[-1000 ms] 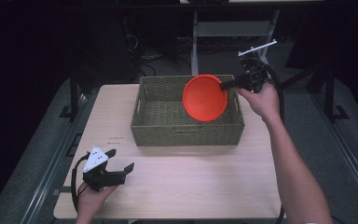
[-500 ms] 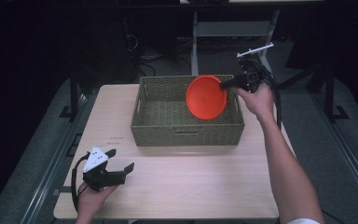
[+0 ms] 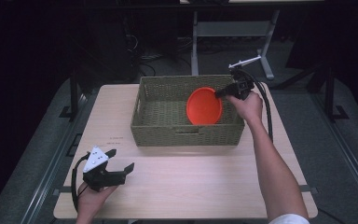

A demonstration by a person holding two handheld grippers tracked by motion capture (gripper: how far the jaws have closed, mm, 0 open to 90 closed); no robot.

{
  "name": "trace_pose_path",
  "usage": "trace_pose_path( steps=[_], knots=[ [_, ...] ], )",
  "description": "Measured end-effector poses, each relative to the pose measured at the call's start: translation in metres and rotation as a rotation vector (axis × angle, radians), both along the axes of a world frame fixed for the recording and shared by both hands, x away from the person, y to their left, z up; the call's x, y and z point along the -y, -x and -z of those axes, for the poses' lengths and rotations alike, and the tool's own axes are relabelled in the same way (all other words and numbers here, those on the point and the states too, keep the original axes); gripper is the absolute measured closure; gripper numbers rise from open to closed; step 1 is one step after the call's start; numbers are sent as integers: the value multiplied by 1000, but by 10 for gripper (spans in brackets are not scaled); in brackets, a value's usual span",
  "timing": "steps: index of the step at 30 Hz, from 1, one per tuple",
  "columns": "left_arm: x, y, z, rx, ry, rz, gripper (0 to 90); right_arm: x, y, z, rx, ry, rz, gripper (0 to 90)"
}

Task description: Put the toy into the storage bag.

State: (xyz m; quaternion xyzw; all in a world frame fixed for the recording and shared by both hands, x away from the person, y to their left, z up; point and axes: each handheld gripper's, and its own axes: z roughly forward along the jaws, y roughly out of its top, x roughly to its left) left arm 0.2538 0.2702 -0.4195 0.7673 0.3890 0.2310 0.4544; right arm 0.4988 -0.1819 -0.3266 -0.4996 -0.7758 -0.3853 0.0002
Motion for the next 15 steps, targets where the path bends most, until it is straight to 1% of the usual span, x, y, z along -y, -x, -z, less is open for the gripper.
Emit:
trace_pose_path(
  steps=[2,3,4,5,8,10,11,12,15],
  knots=[
    [0,0,0,3,5,-1,130,-4,-2,11,-29,18,6,820],
    [0,0,0,3,5,-1,130,-4,-2,11,-29,18,6,820],
    [0,0,0,3,5,-1,130,-5,-3,16,-37,20,10,820],
    [0,0,0,3,5,0,130,-5,-3,16,-37,20,10,820],
    [0,0,0,3,5,-1,130,-5,-5,23,-50,24,15,820],
    [0,0,0,3,4,-2,130,-7,-6,29,-64,52,19,820],
    [0,0,0,3,4,-2,130,-7,-6,29,-64,52,19,820],
    [0,0,0,1,4,-3,130,-9,-6,32,-73,92,25,820],
    [0,0,0,2,4,-1,130,-8,-7,34,-75,87,37,820]
  ],
)
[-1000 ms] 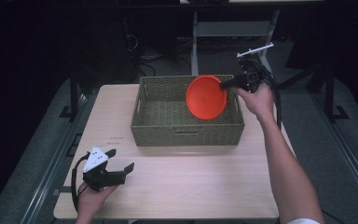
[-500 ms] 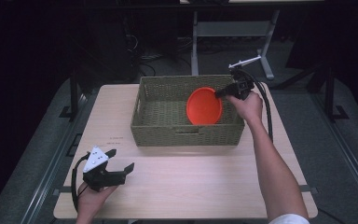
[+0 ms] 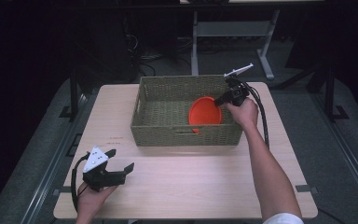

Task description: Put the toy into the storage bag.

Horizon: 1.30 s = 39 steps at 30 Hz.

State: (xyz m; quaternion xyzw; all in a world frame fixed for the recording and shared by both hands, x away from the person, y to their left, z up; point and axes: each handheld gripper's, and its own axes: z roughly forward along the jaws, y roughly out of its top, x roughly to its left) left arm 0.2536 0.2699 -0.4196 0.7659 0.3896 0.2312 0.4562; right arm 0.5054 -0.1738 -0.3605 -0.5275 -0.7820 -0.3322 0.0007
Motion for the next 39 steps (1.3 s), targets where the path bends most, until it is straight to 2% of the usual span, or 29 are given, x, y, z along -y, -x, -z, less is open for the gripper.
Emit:
trace_pose_path(
  steps=[1,5,10,13,18,19,23,25,34,38,39],
  knots=[
    [0,0,0,1,1,1,130,0,0,0,-1,6,0,819],
    [0,0,0,1,-1,3,130,-3,0,2,-2,96,10,817],
    [0,0,0,0,2,-3,130,-5,-1,3,-4,134,10,815],
    [0,0,0,1,0,-1,130,-6,0,4,-15,182,2,814],
    [0,0,0,1,0,-1,130,-6,0,6,-15,220,-7,812],
    [0,0,0,0,-2,-1,130,-8,0,6,-14,247,-13,811],
    [-1,0,0,2,0,-3,130,-9,-1,7,-12,262,-15,808],
    [-1,0,0,0,4,-5,130,-11,-1,9,-7,299,-20,804],
    [-1,0,0,3,5,-7,130,-10,-2,11,-22,319,-22,791],
    [-1,1,-1,3,3,-7,130,-10,-1,10,-4,349,-14,767],
    [-1,0,-1,3,4,-7,130,-10,-1,9,1,340,-12,765]
  ],
)
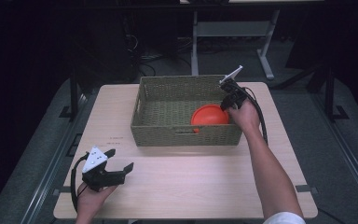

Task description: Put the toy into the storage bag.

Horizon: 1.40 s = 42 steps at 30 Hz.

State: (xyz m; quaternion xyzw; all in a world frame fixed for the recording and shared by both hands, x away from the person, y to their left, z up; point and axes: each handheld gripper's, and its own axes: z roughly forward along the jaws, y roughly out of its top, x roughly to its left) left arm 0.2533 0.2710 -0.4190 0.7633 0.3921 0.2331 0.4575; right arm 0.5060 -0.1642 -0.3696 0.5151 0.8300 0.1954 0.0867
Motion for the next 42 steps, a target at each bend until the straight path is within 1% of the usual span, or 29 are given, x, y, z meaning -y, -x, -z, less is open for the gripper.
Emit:
trace_pose_path(
  steps=[2,7,10,11,13,15,20,21,22,23,24,26,29,32,36,39,42],
  knots=[
    [1,0,0,-2,1,-2,130,0,1,-2,-2,1,-1,761],
    [2,1,0,0,-4,5,130,2,3,-3,-8,-17,-5,739],
    [2,0,0,-1,-2,1,130,3,4,-5,-4,-50,-7,719],
    [2,-1,0,-1,-2,1,130,4,4,-7,-5,-71,-11,712],
    [3,-1,0,1,-4,-2,130,5,5,-8,-6,-91,-14,700],
    [3,-1,0,-2,-2,0,130,6,6,-10,-14,-123,-16,681],
    [3,-2,0,3,-5,-1,130,8,7,-11,-8,-150,-23,600],
    [2,-1,0,2,-4,-2,130,8,7,-11,-8,-150,-23,600],
    [2,-1,0,4,-5,-4,130,8,8,-13,0,-167,-22,566],
    [1,-1,0,5,-4,-5,130,8,8,-13,0,-167,-22,566],
    [1,-1,0,6,-4,-5,130,8,8,-13,3,-170,-22,542],
    [0,0,0,4,-4,-8,130,8,9,-14,10,-211,-24,512],
    [-1,1,0,7,0,-13,130,7,11,-14,15,-207,-25,487],
    [-2,2,0,6,-3,-16,130,9,13,-11,7,-235,-27,470],
    [-5,4,-1,8,2,-33,130,10,15,-7,4,-254,-25,459],
    [-6,6,-1,13,6,-36,130,10,15,-7,4,-268,-28,451],
    [-6,6,-1,9,-3,-31,130,7,15,-7,-4,-279,-37,433]
  ],
)
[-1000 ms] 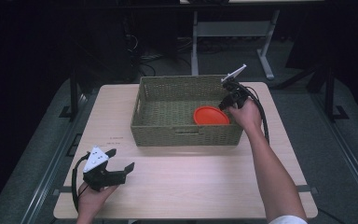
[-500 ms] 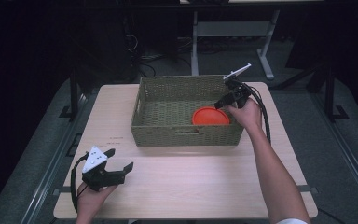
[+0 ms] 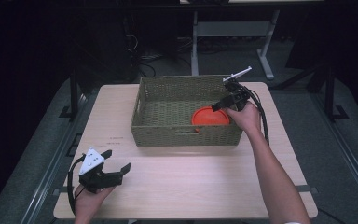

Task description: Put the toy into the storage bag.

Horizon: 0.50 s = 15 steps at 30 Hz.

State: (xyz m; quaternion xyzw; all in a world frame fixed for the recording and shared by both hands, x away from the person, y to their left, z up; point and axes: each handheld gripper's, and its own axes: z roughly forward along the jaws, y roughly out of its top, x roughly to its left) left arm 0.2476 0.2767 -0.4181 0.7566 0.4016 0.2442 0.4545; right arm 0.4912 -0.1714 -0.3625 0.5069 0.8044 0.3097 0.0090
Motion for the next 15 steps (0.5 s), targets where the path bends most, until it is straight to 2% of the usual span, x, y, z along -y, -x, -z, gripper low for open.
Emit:
trace_pose_path(
  steps=[9,15],
  knots=[
    [0,0,0,2,2,1,130,0,1,0,-1,10,3,419],
    [1,0,0,0,-3,6,130,3,3,-4,7,-12,6,411]
  ],
)
